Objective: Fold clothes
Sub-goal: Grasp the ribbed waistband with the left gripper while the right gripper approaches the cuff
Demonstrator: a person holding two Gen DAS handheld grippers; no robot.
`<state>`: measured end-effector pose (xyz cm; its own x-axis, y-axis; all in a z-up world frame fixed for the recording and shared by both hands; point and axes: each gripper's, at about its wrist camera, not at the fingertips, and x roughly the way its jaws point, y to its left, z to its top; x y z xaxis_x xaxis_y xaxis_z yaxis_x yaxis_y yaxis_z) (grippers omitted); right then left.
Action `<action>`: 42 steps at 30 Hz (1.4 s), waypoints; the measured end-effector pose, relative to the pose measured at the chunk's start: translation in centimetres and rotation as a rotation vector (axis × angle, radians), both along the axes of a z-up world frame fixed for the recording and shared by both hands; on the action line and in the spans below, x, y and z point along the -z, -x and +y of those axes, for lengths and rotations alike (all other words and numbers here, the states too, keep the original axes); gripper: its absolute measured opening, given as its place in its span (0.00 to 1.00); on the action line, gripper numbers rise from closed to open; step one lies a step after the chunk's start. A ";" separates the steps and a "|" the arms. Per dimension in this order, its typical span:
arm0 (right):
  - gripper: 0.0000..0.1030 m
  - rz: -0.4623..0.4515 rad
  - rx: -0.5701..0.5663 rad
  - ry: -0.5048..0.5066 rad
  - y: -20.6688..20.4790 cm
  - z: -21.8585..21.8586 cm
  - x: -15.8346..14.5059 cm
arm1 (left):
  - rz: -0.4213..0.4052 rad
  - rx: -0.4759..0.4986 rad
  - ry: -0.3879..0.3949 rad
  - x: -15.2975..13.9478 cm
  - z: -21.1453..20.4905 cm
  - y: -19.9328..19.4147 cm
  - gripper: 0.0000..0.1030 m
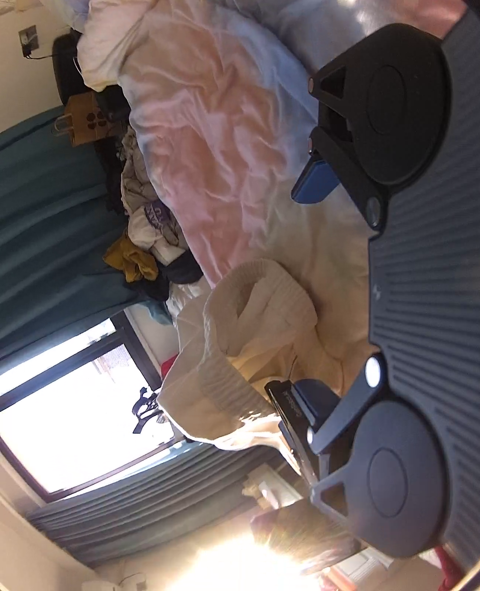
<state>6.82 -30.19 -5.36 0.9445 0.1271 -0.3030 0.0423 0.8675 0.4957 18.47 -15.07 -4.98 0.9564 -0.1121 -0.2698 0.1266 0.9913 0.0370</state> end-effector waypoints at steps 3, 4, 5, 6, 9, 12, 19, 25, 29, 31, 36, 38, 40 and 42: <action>1.00 -0.030 -0.017 -0.091 -0.2 -0.7 0.8 | -0.002 0.007 0.105 -0.6 1.6 1.0 0.16; 1.00 -0.040 -0.023 -0.121 -0.3 -1.0 1.0 | -0.028 -0.008 0.126 -1.1 2.1 1.7 0.14; 1.00 -0.050 -0.029 -0.151 -0.3 -1.2 1.3 | -0.054 -0.021 0.142 -1.5 2.6 2.3 0.12; 1.00 -0.060 -0.035 -0.182 -0.4 -1.4 1.5 | -0.073 -0.022 0.164 -2.4 3.4 3.0 0.10; 1.00 -0.090 -0.050 -0.238 -0.4 -1.7 1.8 | -0.118 -0.021 0.208 -4.9 5.8 5.6 0.08; 1.00 -0.101 -0.059 -0.171 0.0 -0.6 1.2 | -0.164 -0.025 0.219 -6.8 8.1 8.5 0.08; 1.00 -0.060 -0.162 0.033 2.5 4.0 -0.2 | -0.157 -0.053 0.206 -9.5 14.9 14.6 0.06; 1.00 0.000 -0.283 0.199 4.5 8.6 -0.5 | -0.193 -0.111 0.225 -11.3 21.4 18.3 0.06; 1.00 0.050 -0.339 0.169 5.3 10.6 -0.7 | -0.152 -0.174 0.310 -11.7 26.2 18.7 0.06; 1.00 0.096 -0.372 0.130 5.4 11.7 -0.4 | -0.119 -0.211 0.341 -11.0 28.3 18.4 0.06; 0.97 0.219 -0.435 0.117 5.4 15.4 1.0 | -0.022 -0.275 0.358 -9.1 31.9 16.7 0.07; 0.97 0.248 -0.465 0.146 5.3 17.1 1.6 | 0.006 -0.285 0.363 -8.3 31.9 16.2 0.07; 0.95 0.273 -0.503 0.155 5.2 18.6 2.4 | 0.026 -0.293 0.360 -7.8 32.1 15.6 0.08; 0.90 0.277 -0.508 0.186 5.0 20.0 3.0 | 0.041 -0.298 0.352 -7.3 32.3 14.2 0.08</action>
<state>1.86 -10.24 -8.36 0.6622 0.4629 -0.5893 -0.2941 0.8838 0.3639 4.28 17.19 2.28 0.9501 0.0742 -0.3030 -0.1713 0.9359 -0.3079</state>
